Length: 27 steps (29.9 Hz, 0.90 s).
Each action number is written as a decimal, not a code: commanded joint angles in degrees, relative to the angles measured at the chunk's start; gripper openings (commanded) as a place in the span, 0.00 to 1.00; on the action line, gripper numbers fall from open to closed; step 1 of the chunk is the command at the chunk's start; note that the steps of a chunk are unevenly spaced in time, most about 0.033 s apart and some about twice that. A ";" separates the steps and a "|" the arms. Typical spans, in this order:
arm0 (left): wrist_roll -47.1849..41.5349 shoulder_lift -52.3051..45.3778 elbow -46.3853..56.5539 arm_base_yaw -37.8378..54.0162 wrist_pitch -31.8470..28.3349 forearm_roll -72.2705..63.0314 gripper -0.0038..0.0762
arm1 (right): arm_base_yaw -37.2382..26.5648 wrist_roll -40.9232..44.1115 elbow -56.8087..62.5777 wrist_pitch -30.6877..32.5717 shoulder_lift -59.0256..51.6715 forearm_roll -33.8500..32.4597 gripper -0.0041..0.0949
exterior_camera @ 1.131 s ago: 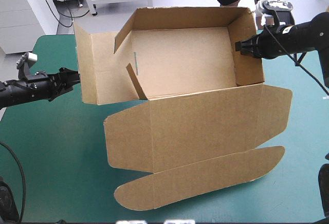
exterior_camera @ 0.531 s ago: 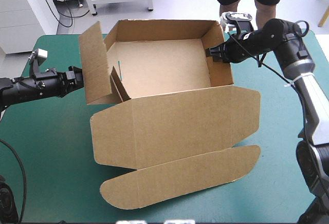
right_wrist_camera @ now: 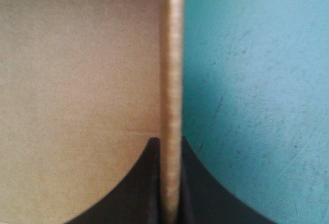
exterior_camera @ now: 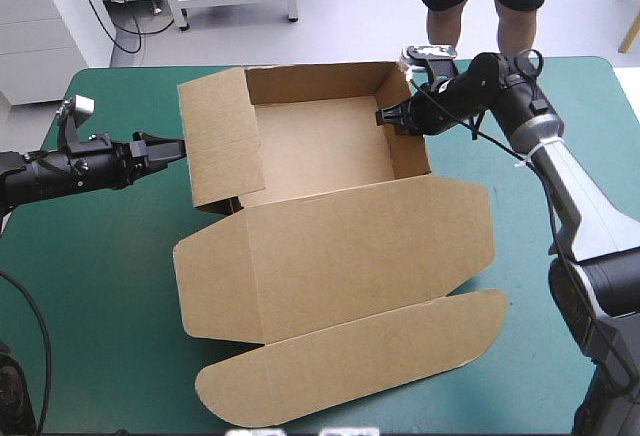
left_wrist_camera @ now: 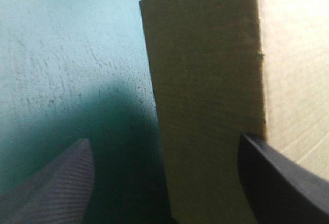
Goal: Fold the box
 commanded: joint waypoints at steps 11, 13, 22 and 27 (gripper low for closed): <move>0.25 -1.74 -1.72 -1.43 4.20 -4.17 0.73 | 3.85 3.26 -1.63 -7.26 -0.08 4.88 0.02; 0.25 -1.74 -1.72 -2.66 4.20 -3.68 0.73 | 3.85 3.26 -1.63 -7.47 0.17 5.63 0.02; 0.39 -1.74 -1.72 -5.39 4.20 -2.45 0.73 | 4.25 3.26 -1.63 -7.71 0.26 4.92 0.02; 0.39 -1.74 -1.72 -5.39 3.81 -1.49 0.73 | 4.33 3.27 -1.63 -7.45 0.26 4.92 0.03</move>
